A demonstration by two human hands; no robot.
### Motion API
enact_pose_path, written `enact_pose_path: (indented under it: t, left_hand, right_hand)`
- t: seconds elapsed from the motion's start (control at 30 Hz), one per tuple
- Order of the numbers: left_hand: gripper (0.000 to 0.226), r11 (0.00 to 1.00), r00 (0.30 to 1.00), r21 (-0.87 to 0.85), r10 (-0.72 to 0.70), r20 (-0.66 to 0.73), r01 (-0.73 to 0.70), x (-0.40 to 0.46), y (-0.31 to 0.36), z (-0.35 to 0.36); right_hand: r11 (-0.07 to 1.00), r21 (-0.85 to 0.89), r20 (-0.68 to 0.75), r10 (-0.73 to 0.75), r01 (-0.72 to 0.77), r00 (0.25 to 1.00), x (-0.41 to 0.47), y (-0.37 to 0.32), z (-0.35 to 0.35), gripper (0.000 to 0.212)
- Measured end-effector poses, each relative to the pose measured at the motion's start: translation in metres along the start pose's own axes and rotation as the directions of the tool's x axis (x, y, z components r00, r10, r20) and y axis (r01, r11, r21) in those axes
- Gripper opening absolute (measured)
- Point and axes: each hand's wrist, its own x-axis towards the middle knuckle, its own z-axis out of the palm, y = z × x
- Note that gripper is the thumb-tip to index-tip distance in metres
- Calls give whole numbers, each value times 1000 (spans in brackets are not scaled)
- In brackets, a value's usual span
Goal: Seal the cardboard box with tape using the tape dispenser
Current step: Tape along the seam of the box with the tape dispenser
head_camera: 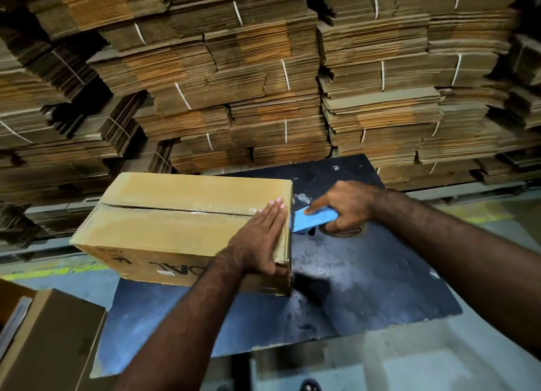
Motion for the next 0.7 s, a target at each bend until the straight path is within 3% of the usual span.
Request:
enact_pose_path:
  t: [0.37,0.5,0.53,0.6,0.7]
  left_hand:
    - [139,999,1000,-34,-1,7,1,0,1,-4]
    - [142,998,1000,-57,-30,3,30,-4,-5,-5]
    - [141,998,1000,-55,-30,4,30,-5,-7,-3]
    - [139,998,998,-42,-50,-36,49,-3,-11,-1]
    - [138,997,998,-53,-52,-46,50,12,-4,-3]
  right_hand:
    - [981,-169,100,118,-100,988,15,-43,-46,48]
    - [865,-487,204,249,-122,947,-8,-44,2,35]
    - [874,-444,217,320,-199,922,-20,-39,26,34]
    - [891,-201,121,435,-407,892,-39,-24,58,46]
    - [816,106,30,569,-569,822,-49,-27,95,62]
